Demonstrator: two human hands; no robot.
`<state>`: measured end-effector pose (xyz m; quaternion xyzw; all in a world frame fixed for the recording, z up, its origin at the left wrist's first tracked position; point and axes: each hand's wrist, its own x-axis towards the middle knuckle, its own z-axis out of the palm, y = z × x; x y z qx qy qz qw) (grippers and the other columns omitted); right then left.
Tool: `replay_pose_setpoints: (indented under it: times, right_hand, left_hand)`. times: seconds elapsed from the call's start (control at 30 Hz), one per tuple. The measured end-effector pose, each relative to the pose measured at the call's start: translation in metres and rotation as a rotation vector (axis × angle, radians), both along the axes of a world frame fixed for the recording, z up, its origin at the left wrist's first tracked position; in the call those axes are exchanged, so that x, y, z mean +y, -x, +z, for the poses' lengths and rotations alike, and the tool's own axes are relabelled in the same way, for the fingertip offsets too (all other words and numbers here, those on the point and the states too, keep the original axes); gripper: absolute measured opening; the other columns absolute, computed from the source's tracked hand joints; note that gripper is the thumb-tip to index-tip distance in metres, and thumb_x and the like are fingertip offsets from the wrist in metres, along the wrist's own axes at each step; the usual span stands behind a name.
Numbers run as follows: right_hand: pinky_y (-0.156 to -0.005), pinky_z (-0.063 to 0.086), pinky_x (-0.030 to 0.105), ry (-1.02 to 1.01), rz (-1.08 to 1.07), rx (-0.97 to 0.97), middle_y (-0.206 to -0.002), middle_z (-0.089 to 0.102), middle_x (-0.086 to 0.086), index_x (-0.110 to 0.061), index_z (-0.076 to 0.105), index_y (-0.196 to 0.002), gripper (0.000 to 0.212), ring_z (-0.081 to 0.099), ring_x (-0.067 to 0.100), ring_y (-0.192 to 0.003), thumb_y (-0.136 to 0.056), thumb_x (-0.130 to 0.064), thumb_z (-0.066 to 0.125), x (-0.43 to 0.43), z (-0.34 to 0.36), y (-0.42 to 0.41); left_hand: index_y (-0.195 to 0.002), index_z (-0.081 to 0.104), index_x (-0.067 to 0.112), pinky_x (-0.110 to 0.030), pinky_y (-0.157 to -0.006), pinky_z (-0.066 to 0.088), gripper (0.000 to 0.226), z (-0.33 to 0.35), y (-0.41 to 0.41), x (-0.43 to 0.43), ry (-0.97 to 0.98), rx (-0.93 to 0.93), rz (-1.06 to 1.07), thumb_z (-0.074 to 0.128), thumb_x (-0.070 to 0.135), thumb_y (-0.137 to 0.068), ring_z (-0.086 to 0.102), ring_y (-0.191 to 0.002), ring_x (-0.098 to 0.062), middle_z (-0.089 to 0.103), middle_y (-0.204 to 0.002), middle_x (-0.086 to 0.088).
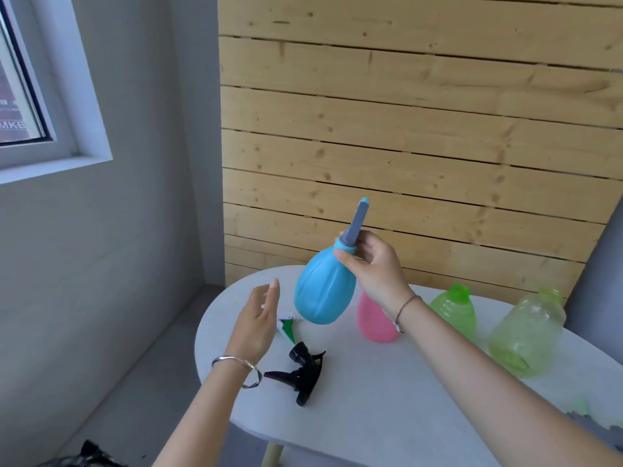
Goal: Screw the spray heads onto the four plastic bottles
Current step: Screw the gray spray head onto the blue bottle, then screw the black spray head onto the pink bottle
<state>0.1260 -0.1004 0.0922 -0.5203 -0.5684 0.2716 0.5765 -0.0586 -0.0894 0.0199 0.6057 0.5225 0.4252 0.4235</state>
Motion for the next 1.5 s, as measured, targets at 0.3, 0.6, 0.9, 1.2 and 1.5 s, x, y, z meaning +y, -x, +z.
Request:
replay_pose_setpoints:
  times: [0.3, 0.6, 0.9, 1.2, 1.5]
  right_hand:
    - [-0.096, 0.046, 0.030, 0.146, -0.054, -0.135, -0.107, 0.065, 0.002, -0.008, 0.060, -0.111, 0.027, 0.060, 0.020, -0.106, -0.085, -0.006, 0.065, 0.039, -0.046, 0.002]
    - [-0.105, 0.042, 0.040, 0.199, -0.002, -0.150, -0.114, 0.062, 0.002, -0.012, 0.056, -0.113, 0.026, 0.057, 0.023, -0.115, -0.088, -0.008, 0.061, 0.051, -0.054, -0.001]
    - [-0.105, 0.043, 0.038, 0.179, 0.026, -0.130, -0.115, 0.063, 0.002, -0.014, 0.054, -0.110, 0.029, 0.058, 0.020, -0.115, -0.084, -0.005, 0.065, 0.050, -0.056, -0.003]
    - [-0.099, 0.047, 0.032, 0.138, -0.054, -0.115, -0.112, 0.065, 0.001, -0.012, 0.055, -0.114, 0.035, 0.060, 0.020, -0.111, -0.082, -0.008, 0.069, 0.051, -0.060, 0.009]
    - [-0.106, 0.038, 0.033, -0.005, -0.180, -0.318, -0.129, 0.056, -0.006, -0.018, 0.050, -0.126, 0.050, 0.049, 0.012, -0.125, -0.080, -0.014, 0.071, 0.020, -0.047, -0.021]
  left_hand:
    - [-0.119, 0.055, 0.023, -0.028, -0.083, 0.048, 0.033, -0.016, 0.021, 0.009, -0.052, 0.458, -0.016, 0.051, 0.043, -0.092, 0.060, -0.098, -0.016, 0.068, -0.116, 0.002]
    - [-0.120, 0.055, 0.025, -0.027, -0.081, 0.049, 0.031, -0.018, 0.018, 0.007, -0.112, 0.523, -0.006, 0.050, 0.040, -0.093, 0.058, -0.098, -0.014, 0.065, -0.117, 0.004]
    - [-0.117, 0.056, 0.026, -0.029, -0.086, 0.050, 0.029, -0.019, 0.010, 0.007, -0.111, 0.492, -0.015, 0.051, 0.040, -0.093, 0.058, -0.099, -0.014, 0.064, -0.117, 0.005]
    - [-0.118, 0.056, 0.026, -0.029, -0.088, 0.051, 0.030, -0.018, 0.003, 0.006, -0.121, 0.483, -0.021, 0.050, 0.041, -0.093, 0.057, -0.099, -0.012, 0.063, -0.117, 0.007]
    - [-0.116, 0.058, 0.027, -0.029, -0.085, 0.051, 0.028, -0.020, -0.005, 0.003, -0.146, 0.468, -0.013, 0.052, 0.040, -0.092, 0.059, -0.095, -0.015, 0.065, -0.115, 0.009]
